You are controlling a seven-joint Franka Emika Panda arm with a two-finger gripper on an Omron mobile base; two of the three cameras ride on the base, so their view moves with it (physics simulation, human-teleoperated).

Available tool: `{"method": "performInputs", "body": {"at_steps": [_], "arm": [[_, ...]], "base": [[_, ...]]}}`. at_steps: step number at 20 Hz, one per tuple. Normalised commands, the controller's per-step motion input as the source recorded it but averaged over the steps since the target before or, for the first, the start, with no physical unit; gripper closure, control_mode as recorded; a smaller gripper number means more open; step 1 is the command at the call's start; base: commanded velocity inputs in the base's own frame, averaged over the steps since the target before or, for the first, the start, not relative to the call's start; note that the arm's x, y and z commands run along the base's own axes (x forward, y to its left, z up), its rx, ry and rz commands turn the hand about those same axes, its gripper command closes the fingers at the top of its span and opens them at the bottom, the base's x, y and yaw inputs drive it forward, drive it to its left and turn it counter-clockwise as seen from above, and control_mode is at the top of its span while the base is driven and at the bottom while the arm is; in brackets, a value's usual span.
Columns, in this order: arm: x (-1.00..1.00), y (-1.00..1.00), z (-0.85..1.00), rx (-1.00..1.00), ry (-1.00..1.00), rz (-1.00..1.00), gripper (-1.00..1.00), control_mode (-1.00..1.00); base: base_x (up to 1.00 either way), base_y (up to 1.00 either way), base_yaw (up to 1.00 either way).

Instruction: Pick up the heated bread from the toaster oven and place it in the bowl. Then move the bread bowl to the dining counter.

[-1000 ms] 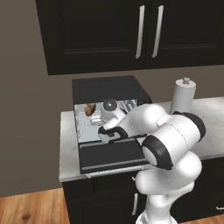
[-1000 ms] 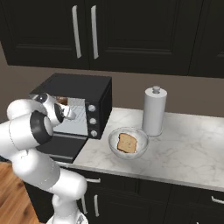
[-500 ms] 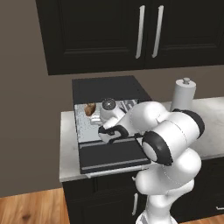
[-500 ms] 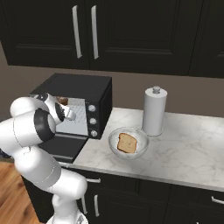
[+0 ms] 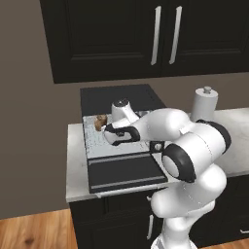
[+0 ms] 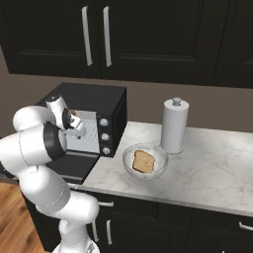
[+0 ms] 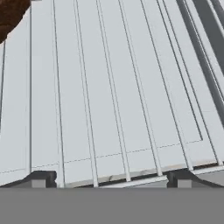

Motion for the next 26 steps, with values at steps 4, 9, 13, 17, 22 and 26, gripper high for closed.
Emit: {"method": "performInputs", "body": {"at_steps": [4, 9, 13, 17, 22, 26], "arm": [[-0.87, -0.36, -0.24, 0.0, 0.25, -0.01, -1.0, -1.0], [-1.0, -0.48, -0.38, 0.0, 0.17, 0.0, -1.0, -1.0], [-1.0, -0.5, -0.4, 0.0, 0.14, 0.0, -1.0, -1.0], [-1.0, -0.39, -0.31, 0.0, 0.13, 0.0, -1.0, -1.0], [-1.0, -0.25, -0.15, 0.0, 0.06, 0.02, -1.0, -1.0], [-0.99, 0.03, 0.27, 0.06, -0.11, 0.09, -1.0, -1.0]], "base": [[0.0, 0.0, 0.0], [0.0, 0.0, 0.0], [0.0, 0.0, 0.0], [0.0, 0.0, 0.0], [0.0, 0.0, 0.0], [0.0, 0.0, 0.0]]}}
